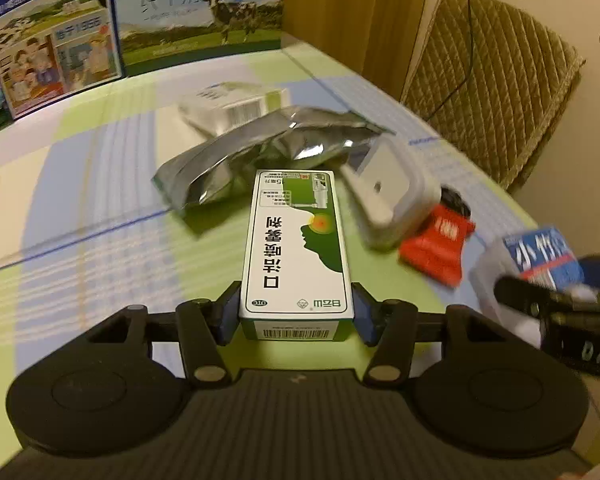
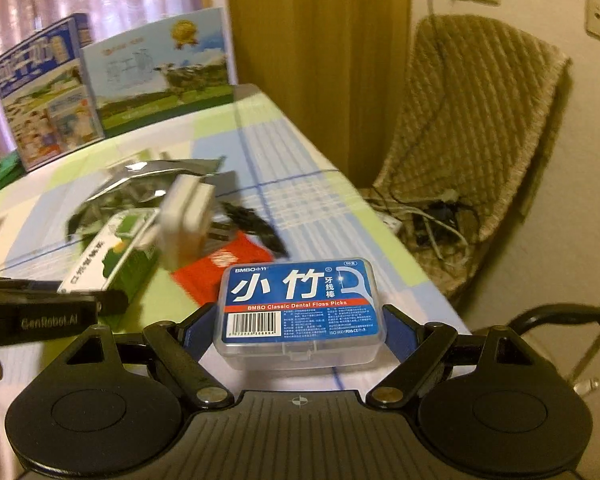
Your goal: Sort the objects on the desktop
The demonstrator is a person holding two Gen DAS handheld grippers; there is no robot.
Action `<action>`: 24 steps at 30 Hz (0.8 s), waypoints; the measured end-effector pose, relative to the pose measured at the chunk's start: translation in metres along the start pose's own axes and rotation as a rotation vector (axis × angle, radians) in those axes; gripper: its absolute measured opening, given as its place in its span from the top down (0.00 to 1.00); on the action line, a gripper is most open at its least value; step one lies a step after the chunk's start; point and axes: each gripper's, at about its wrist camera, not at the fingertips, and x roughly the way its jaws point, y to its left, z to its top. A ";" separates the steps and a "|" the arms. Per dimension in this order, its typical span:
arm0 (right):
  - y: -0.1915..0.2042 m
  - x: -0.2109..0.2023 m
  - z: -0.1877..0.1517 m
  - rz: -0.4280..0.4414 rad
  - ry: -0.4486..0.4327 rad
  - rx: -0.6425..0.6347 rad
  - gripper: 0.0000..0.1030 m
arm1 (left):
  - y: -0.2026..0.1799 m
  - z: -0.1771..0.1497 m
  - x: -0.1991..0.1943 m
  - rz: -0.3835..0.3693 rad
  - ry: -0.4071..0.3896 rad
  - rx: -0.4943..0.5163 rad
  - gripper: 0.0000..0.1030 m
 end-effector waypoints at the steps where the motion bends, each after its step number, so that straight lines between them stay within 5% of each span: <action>1: 0.002 -0.001 -0.001 0.012 -0.003 -0.008 0.19 | 0.002 -0.005 -0.007 0.007 0.006 0.002 0.51; 11: 0.014 -0.025 -0.032 0.119 0.017 -0.105 0.19 | 0.006 -0.055 -0.076 0.039 -0.025 0.010 0.50; 24: 0.025 -0.018 -0.039 0.126 0.027 -0.130 0.19 | 0.007 -0.056 -0.053 0.030 -0.027 0.028 0.44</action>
